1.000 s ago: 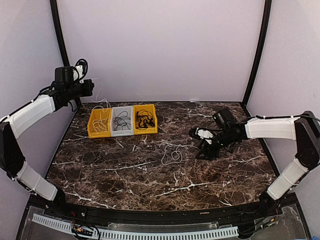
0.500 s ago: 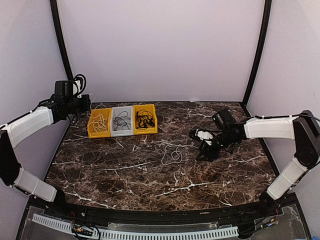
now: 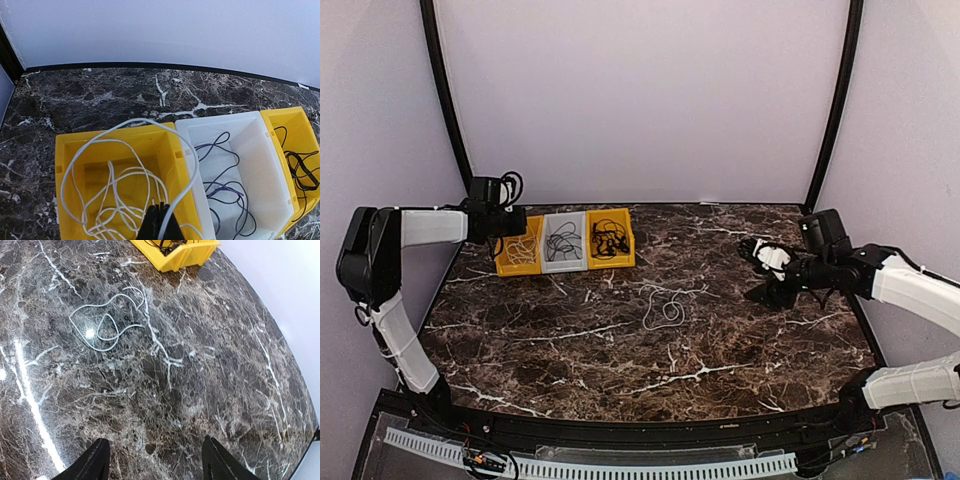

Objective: Untangle the cables

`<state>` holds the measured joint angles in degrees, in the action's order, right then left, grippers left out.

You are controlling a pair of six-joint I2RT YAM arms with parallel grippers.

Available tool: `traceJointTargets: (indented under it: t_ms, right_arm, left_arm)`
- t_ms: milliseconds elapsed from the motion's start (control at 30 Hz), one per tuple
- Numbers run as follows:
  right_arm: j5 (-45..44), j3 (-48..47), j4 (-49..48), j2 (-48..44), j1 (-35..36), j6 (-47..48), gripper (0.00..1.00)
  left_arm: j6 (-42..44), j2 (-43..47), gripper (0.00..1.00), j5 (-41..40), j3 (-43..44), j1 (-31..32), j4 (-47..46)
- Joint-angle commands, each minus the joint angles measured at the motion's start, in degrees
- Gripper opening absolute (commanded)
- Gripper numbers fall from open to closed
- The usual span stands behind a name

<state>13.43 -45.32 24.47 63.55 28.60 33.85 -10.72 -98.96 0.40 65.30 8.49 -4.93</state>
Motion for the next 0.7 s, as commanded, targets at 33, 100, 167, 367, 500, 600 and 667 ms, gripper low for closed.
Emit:
traceJointTargets:
  t_ms: [33,100,167,367,500,600,667]
  right_arm:
    - [-0.27,7.84,-3.52,-4.6,-5.23,-1.27,0.65]
    - [3.13,10.69,-5.63,-6.46,-8.15,-1.67,0.66]
    - [3.89,10.69,-5.8,-6.99,-9.85,-1.57,0.67]
    - [3.91,9.76,-6.51,-3.94,-12.46,-2.48,0.67]
    - [3.4,9.4,-6.76,-2.69,-13.62,-2.55,0.67]
    - [4.22,9.53,-6.61,-2.33,-14.61,-2.47,0.67]
    - [4.64,9.28,-6.27,-2.01,-15.27,-2.4,0.67]
  left_arm:
    - [0.52,-4.08,0.0,3.86,6.23,-0.23,-5.57]
    - [1.99,-5.16,0.0,1.27,7.83,-0.23,-5.12]
    - [3.75,-5.57,0.0,-2.59,9.1,-0.48,-3.84]
    - [8.33,-4.71,0.0,-7.21,8.48,-1.18,-0.59]
    - [6.23,-5.07,0.0,-4.92,5.2,-1.19,-2.4]
    - [4.22,-6.09,0.0,-3.37,4.32,-1.28,-1.69]
    - [2.57,-6.12,0.0,-1.14,3.37,-1.18,-1.62]
